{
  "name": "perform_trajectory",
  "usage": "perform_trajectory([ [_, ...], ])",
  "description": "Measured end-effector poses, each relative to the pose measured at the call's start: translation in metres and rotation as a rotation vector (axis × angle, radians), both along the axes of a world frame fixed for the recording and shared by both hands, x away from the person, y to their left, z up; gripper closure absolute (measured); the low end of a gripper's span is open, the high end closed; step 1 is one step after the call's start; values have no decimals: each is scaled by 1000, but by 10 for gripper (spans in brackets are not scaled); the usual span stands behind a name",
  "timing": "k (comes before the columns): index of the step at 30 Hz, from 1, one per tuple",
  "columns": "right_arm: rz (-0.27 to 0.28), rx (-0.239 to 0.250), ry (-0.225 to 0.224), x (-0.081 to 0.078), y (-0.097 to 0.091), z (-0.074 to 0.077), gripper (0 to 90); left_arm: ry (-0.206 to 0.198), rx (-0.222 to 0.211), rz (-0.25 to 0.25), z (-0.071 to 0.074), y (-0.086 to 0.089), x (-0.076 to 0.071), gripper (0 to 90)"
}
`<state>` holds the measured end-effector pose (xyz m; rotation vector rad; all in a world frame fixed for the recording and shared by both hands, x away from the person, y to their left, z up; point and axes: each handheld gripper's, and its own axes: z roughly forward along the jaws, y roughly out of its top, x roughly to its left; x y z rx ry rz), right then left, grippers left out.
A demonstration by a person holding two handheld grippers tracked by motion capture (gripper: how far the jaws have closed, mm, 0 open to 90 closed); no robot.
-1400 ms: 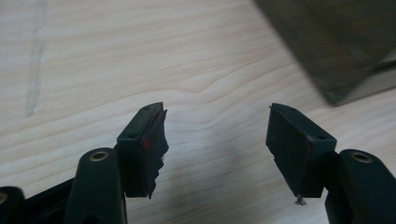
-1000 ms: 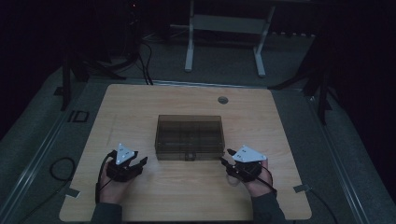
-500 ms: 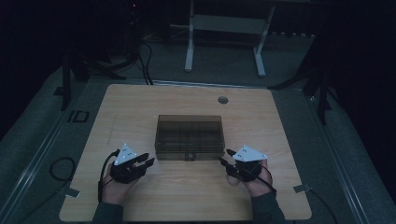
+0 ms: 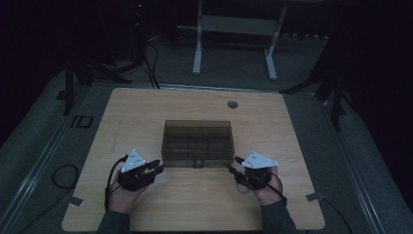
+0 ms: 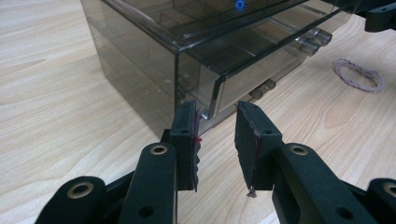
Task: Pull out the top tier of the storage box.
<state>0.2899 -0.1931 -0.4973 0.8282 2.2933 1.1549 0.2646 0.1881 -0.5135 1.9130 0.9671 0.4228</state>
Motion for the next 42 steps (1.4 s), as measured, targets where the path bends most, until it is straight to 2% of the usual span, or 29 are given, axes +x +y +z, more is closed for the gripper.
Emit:
perform_trajectory([
  [18, -2, 56, 43, 6, -1, -4, 589, -8, 7, 12, -2, -8, 5, 699],
  [31, -10, 64, 54, 7, -1, -6, 649, -8, 6, 17, -3, -10, 6, 707],
  [42, -20, 46, 47, 4, 0, -7, 724, -40, 18, 35, 0, -11, 2, 755],
])
